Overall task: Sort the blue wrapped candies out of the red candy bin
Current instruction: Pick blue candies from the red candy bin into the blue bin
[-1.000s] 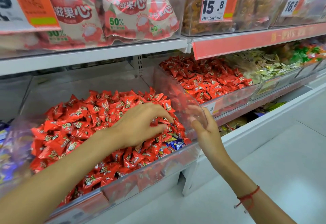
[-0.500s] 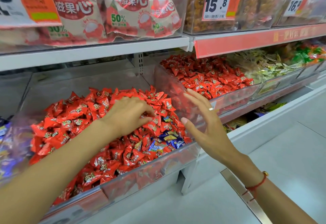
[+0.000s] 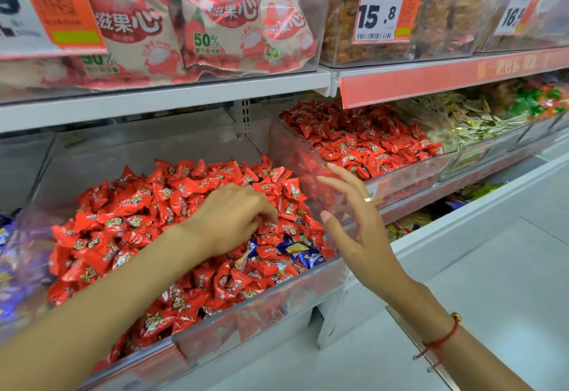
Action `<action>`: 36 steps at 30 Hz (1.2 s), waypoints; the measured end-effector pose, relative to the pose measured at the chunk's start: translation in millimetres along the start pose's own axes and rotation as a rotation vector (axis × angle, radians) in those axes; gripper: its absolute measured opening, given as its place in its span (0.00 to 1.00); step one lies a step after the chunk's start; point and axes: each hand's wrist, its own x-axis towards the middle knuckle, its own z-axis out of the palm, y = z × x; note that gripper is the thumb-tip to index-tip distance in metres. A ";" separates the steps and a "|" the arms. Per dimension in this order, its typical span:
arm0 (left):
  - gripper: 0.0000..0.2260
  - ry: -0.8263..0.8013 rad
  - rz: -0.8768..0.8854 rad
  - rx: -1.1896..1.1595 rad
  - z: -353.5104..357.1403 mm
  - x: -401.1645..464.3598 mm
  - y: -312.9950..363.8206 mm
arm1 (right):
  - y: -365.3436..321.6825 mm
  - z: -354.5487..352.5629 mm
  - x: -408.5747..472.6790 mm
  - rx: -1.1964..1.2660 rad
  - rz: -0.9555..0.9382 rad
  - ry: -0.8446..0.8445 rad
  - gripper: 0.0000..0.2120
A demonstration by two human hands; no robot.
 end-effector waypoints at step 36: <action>0.10 -0.130 -0.451 -1.315 -44.7 -15.7 50.8 | -28.0 -11.7 7.2 -0.057 -0.133 0.010 0.15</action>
